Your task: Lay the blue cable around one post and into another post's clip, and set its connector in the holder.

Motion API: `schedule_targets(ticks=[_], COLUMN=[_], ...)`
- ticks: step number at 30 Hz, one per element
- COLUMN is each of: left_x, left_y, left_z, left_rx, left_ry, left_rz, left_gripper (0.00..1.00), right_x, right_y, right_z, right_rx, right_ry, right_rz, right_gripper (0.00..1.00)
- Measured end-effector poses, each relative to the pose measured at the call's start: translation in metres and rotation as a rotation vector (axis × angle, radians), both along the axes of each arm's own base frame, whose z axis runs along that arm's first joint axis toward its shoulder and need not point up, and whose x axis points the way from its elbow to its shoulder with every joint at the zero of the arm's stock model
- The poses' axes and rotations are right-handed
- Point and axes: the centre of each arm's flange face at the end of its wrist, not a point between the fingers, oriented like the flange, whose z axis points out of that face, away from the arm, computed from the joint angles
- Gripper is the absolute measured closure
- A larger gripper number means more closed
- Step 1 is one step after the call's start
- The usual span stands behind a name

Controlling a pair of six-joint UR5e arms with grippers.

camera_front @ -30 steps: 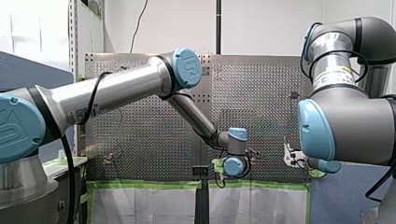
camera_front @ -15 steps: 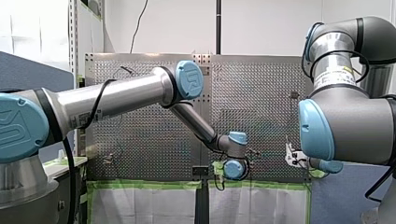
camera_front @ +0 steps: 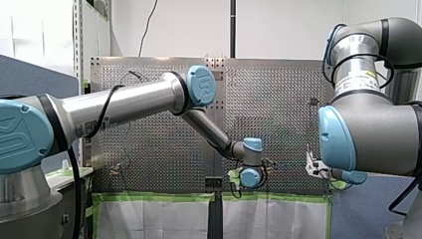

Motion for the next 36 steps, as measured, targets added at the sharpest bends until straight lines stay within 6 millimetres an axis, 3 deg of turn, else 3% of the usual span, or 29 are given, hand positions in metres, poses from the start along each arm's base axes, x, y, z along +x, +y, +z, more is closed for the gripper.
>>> schedule_targets(ticks=[1, 2, 4, 9, 23, 36], left_x=[0.001, 0.002, 0.004, 0.006, -0.004, 0.003], left_y=[0.001, 0.002, 0.004, 0.007, 0.018, 0.012], left_z=[-0.001, -0.001, -0.003, -0.006, -0.025, -0.017], left_rx=[-0.005, -0.009, -0.018, -0.046, 0.006, 0.001], left_ry=[-0.001, -0.003, -0.007, -0.021, -0.029, -0.045], left_rz=[0.002, 0.003, 0.004, -0.006, -0.033, -0.047], left_gripper=[0.71, 0.71, 0.85, 0.93, 0.95, 0.95], right_x=[-0.001, -0.002, -0.003, -0.003, 0.000, 0.005], right_y=[-0.002, -0.004, -0.006, -0.009, -0.009, -0.012], right_z=[0.001, 0.002, 0.003, 0.004, 0.004, 0.005], right_rx=[0.001, 0.003, 0.008, 0.017, 0.015, -0.012], right_ry=[0.000, 0.000, -0.001, -0.013, -0.014, -0.026], right_rz=[-0.006, -0.015, -0.028, -0.041, -0.062, -0.063], right_gripper=[1.00, 1.00, 1.00, 1.00, 1.00, 1.00])
